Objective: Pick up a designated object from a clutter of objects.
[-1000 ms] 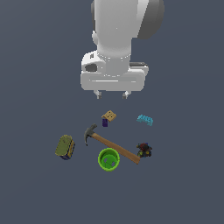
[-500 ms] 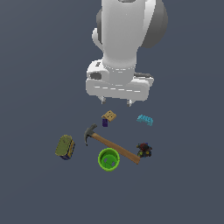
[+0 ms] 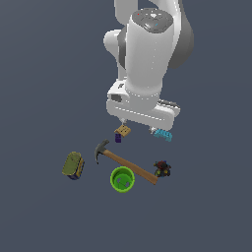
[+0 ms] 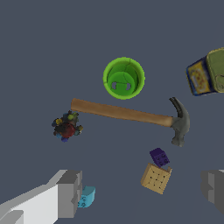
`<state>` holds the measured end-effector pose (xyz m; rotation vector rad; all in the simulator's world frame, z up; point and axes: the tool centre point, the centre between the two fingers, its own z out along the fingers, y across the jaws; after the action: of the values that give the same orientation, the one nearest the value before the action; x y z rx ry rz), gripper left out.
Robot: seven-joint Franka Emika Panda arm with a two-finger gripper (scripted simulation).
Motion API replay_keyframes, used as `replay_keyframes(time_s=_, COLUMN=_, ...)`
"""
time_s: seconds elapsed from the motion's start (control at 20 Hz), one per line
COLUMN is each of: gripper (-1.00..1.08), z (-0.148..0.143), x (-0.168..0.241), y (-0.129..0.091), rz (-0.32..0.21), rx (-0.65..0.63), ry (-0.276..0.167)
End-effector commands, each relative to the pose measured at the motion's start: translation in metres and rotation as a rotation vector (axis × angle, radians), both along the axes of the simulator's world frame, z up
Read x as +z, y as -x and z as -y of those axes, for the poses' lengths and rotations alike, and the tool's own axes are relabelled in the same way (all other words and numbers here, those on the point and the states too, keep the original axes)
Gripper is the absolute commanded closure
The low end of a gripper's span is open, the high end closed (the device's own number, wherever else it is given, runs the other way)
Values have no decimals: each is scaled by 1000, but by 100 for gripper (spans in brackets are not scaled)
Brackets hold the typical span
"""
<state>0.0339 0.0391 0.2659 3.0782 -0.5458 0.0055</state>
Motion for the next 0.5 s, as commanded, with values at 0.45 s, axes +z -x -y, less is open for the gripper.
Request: replay_keyframes(time_s=0.45, gripper=-92, z=-29, x=-39, y=-22, rz=3, rx=-257, ry=-8)
